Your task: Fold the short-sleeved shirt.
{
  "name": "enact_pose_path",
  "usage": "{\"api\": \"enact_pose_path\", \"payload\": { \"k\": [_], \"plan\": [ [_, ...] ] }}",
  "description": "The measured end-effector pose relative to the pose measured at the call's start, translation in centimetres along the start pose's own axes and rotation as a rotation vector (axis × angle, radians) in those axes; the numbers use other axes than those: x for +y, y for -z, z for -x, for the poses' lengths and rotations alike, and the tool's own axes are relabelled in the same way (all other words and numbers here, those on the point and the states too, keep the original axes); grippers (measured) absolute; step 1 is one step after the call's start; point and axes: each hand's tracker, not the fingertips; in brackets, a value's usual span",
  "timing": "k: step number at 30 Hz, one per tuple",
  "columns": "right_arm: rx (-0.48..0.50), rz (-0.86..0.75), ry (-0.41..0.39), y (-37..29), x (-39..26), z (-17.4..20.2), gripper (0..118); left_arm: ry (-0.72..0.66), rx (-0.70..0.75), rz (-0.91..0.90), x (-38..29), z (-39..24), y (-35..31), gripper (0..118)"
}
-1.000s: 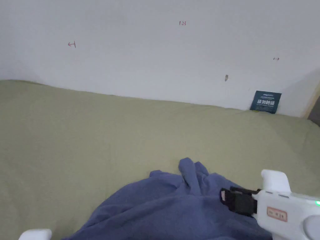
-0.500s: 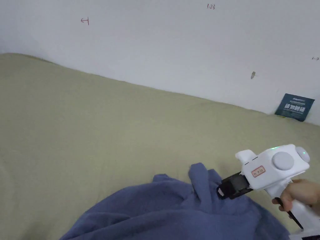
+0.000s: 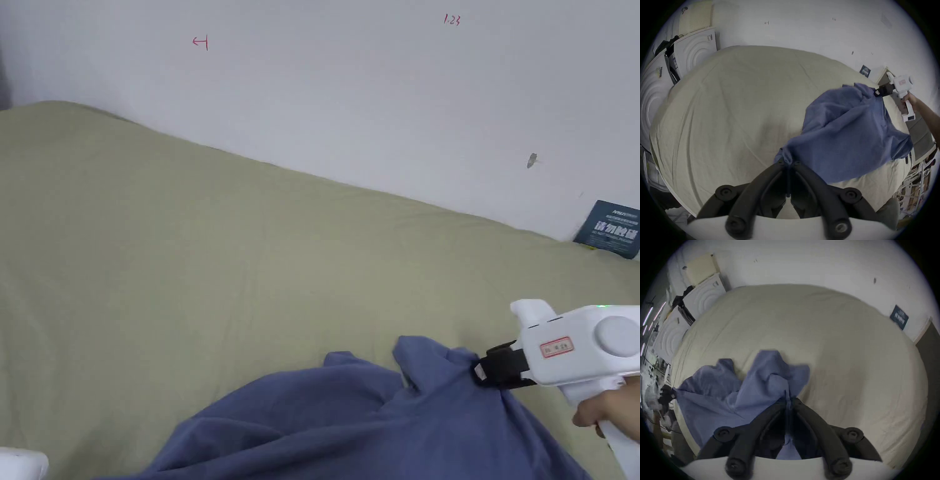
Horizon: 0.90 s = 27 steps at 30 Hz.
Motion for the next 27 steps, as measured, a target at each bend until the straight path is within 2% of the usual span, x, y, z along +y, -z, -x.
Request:
{"api": "enact_pose_path", "payload": {
  "k": [5,8,10,13,15,17,21,23,27],
  "plan": [
    [0.000,-0.254,-0.003,-8.6,1.6,3.0,7,-0.012,-0.076,-0.116,4.7,0.1,-3.2,2],
    [-0.009,-0.364,-0.008,-13.8,3.0,4.0,7,0.040,-0.086,-0.199,8.9,-0.5,-5.2,2],
    [-0.034,-0.413,-0.027,-16.9,4.6,3.9,7,0.076,-0.107,-0.249,12.0,-0.9,-6.6,2],
    [-0.124,-0.473,-0.055,-21.0,6.9,3.9,7,0.104,-0.138,-0.316,17.5,-1.8,-8.8,2],
    [-0.156,-0.525,-0.033,-23.4,8.2,3.6,7,0.160,-0.143,-0.367,20.8,-2.6,-9.9,2],
    [-0.181,-0.590,-0.008,-25.6,9.6,3.0,7,0.233,-0.082,-0.393,24.3,-3.5,-10.8,2],
    [-0.269,-0.695,-0.016,-29.5,12.2,2.4,7,0.278,-0.046,-0.446,30.9,-5.3,-12.4,2],
    [-0.287,-0.741,0.004,-30.8,13.3,2.0,7,0.322,-0.004,-0.479,33.7,-6.2,-13.1,2],
    [-0.359,-0.841,0.082,-33.1,15.4,0.9,7,0.323,0.028,-0.545,38.7,-7.5,-14.3,2]
  ]
}}
